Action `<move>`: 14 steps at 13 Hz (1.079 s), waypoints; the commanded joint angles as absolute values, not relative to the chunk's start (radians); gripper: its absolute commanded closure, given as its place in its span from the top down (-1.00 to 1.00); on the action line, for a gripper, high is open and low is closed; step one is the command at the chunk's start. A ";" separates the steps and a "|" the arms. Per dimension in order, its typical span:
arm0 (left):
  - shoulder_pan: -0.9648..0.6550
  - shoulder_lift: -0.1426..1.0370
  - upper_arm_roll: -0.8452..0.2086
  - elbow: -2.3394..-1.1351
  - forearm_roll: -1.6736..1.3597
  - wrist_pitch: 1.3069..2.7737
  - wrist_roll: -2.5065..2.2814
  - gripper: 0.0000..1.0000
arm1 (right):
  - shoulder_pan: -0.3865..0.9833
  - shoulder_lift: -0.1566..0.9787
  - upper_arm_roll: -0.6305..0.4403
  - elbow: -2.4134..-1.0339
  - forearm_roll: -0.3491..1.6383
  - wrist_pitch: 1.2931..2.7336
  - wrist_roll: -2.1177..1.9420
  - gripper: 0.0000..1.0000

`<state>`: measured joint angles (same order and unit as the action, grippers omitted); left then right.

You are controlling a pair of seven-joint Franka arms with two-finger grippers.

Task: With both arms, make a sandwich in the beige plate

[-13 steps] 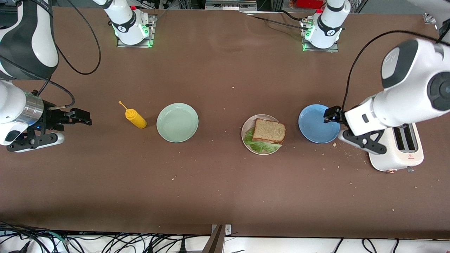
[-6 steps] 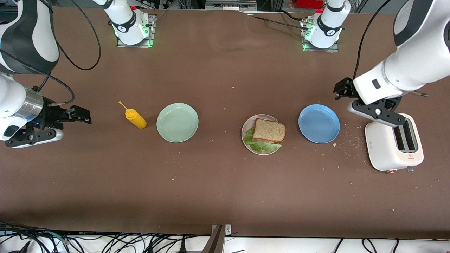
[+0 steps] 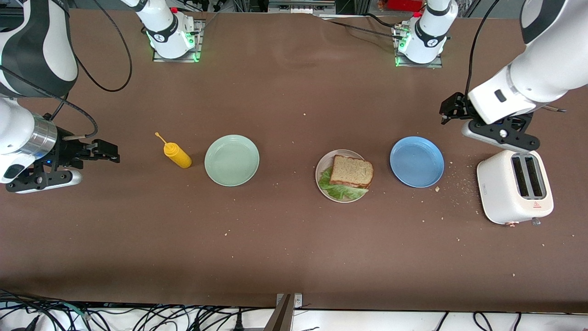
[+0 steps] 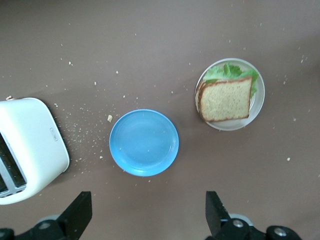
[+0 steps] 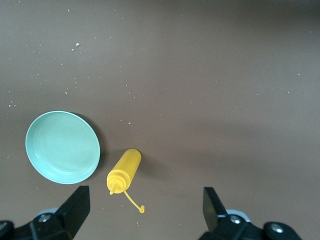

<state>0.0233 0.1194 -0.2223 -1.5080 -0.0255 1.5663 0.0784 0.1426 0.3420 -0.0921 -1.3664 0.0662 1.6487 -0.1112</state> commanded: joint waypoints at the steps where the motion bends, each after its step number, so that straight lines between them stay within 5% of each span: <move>1: 0.015 -0.017 -0.173 -1.680 -0.094 1.640 0.029 1.00 | 0.141 0.310 -0.086 -1.408 0.052 1.667 -0.090 0.99; 14: 0.046 -0.060 -0.181 -1.706 -0.035 1.549 -0.017 1.00 | 0.138 0.313 -0.087 -1.396 0.052 1.660 -0.081 1.00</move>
